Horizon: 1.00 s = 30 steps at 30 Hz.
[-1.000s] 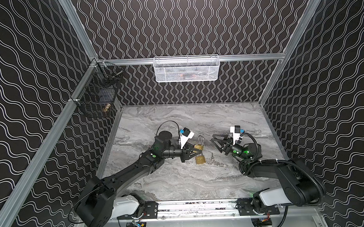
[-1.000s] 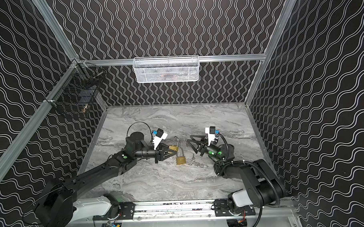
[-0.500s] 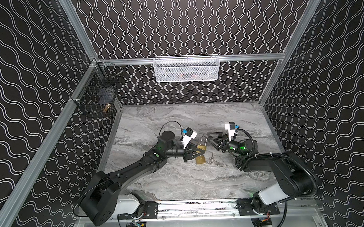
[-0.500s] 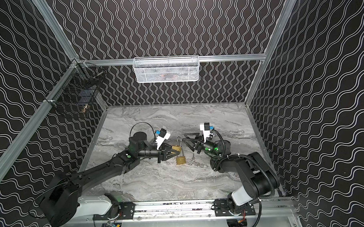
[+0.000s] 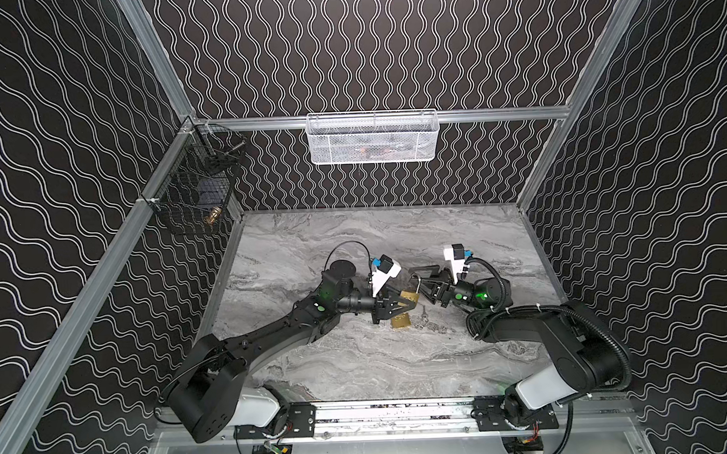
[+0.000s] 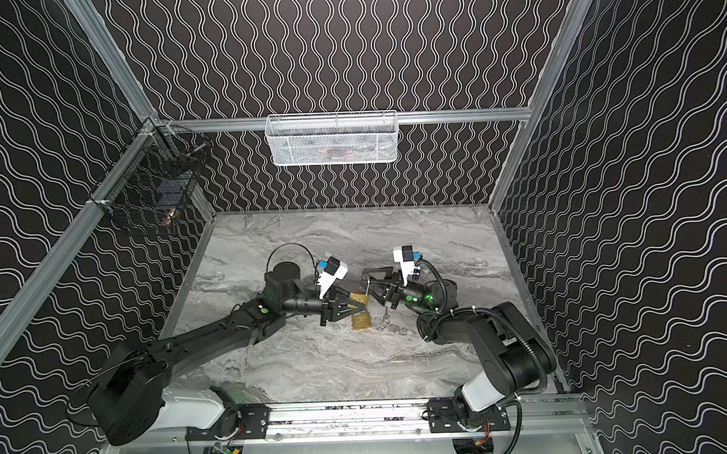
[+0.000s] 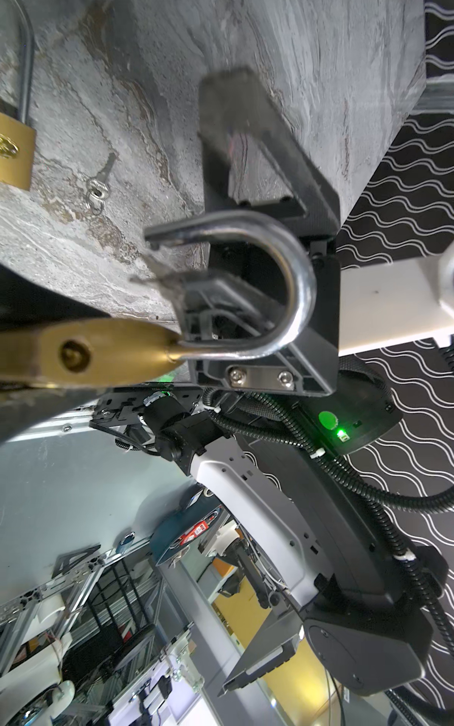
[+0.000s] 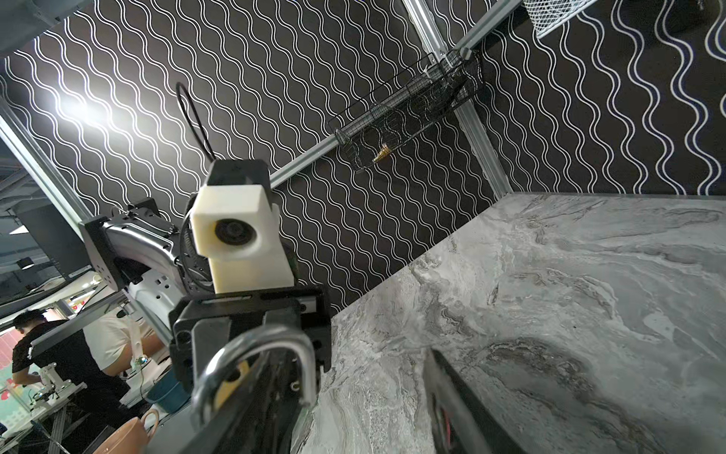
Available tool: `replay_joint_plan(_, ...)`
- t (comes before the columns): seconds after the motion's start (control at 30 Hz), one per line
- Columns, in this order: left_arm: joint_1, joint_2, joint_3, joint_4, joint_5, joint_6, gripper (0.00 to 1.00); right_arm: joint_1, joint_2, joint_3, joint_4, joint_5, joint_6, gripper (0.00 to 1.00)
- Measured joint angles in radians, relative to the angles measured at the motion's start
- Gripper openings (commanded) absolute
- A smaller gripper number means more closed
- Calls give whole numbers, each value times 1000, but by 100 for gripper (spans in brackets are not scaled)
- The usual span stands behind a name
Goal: Unlock with the key
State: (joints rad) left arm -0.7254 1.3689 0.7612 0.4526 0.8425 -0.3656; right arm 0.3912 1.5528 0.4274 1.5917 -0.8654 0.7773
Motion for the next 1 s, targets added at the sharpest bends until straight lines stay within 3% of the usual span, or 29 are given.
replay_joint_plan(0.4,-30,-6,35,-69,-33,33,0,4,-21,0,-29,53,-13,64)
replay_joint_plan(0.67,-64,-72,63,-202,-264,122,0,36,-211,28,-437,262,-233,66)
replay_joint_plan(1.0,-158,-88,103,-343,-683,223,0,42,-265,42,-683,434,-333,69)
